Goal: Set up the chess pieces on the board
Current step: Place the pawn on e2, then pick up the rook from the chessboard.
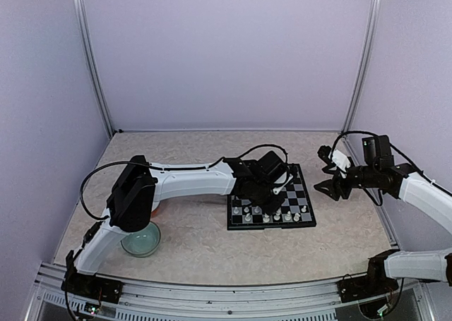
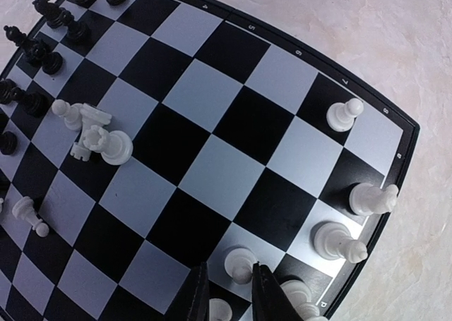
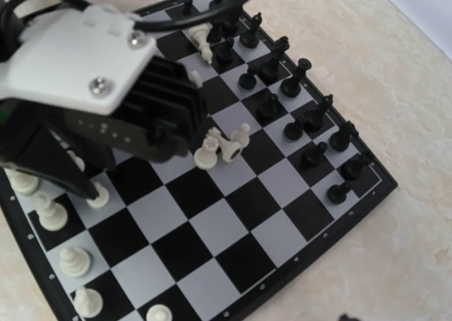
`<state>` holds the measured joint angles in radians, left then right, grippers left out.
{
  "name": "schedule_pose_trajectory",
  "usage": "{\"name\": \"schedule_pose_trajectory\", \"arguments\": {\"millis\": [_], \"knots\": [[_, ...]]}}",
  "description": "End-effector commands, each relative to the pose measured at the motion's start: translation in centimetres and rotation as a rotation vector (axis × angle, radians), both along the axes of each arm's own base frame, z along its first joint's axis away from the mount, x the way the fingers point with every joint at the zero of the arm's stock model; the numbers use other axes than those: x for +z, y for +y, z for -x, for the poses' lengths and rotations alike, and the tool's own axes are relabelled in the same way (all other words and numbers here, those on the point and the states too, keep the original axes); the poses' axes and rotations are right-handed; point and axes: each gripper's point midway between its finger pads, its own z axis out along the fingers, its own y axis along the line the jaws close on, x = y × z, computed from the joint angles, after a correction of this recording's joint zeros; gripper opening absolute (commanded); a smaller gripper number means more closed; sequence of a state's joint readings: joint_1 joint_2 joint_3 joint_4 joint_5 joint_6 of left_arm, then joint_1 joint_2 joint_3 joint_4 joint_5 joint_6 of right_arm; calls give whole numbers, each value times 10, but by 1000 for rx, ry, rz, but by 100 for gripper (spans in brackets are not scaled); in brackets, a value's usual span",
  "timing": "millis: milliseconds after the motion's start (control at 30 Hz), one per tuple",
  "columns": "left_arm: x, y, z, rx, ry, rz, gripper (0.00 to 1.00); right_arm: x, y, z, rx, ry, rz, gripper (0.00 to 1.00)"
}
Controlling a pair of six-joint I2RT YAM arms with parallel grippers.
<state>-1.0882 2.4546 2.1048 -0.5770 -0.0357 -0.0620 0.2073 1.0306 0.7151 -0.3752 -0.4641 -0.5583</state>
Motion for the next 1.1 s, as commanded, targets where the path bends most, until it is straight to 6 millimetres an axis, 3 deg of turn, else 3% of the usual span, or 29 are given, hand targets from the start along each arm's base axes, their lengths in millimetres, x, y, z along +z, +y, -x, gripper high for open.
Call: {"name": "schedule_pose_trajectory", "arguments": {"millis": [0,100,233,333,600,800,967,1067], "knots": [[64,-5,-17,37,-110,98,26,2,2,2,22,-13,2,65],[107,-4,-14,21,-141,194,31,4,6,1,52,-36,16,61],[150,10,-15,36,-177,245,36,3,16,-1,90,-25,30,55],[164,33,-28,90,-204,243,38,-4,28,-5,123,4,56,52],[157,105,-62,240,-237,280,39,-27,66,-35,203,107,100,47],[181,98,-44,195,-14,532,40,-48,88,-63,235,180,157,45],[166,113,-40,220,-15,521,39,-65,101,-78,244,231,198,40],[171,111,-31,204,-61,495,39,-78,105,-82,242,260,222,37]]}}
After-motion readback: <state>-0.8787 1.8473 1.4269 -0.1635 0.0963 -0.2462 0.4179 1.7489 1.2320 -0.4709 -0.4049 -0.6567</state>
